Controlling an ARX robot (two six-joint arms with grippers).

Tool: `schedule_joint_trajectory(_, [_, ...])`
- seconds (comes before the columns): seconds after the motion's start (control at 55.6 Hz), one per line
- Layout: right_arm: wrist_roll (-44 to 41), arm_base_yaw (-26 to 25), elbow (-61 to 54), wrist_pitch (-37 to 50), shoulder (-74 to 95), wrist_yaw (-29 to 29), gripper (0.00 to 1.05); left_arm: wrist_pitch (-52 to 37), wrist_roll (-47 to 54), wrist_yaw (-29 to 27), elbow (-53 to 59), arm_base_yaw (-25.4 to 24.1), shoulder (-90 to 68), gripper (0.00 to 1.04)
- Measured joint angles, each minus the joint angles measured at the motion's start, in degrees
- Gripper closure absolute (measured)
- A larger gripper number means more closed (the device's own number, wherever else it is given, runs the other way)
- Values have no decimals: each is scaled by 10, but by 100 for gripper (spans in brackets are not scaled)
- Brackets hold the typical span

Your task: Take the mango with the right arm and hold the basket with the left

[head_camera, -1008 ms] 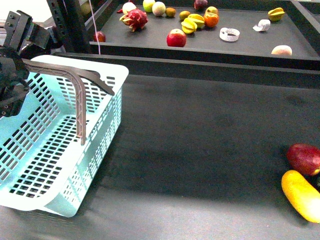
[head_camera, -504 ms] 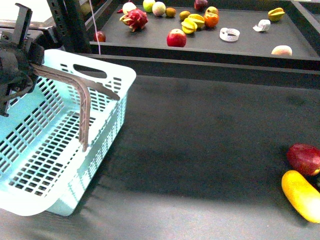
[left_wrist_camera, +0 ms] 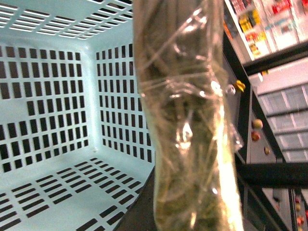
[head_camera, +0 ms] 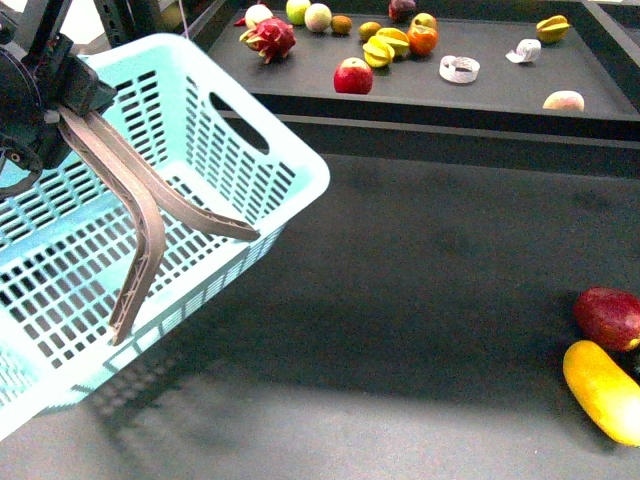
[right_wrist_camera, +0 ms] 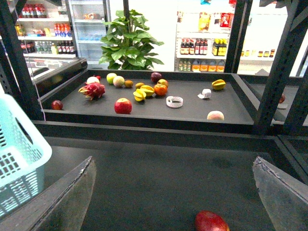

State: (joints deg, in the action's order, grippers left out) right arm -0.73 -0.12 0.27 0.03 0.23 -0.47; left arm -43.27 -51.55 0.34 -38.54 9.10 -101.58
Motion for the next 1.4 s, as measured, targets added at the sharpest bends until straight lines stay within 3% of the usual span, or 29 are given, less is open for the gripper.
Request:
schedule_joint_trajectory(0.306, [0,0,0,0,0,0,8,12,163,113,49,72,54,99])
schedule_joint_trajectory(0.666, [0,0,0,0,0,0,8,43,253,126,54,162,96,99])
schedule_joint_trajectory(1.404, [0,0,0,0,0,0,8,26,263,120,48,166,75,99])
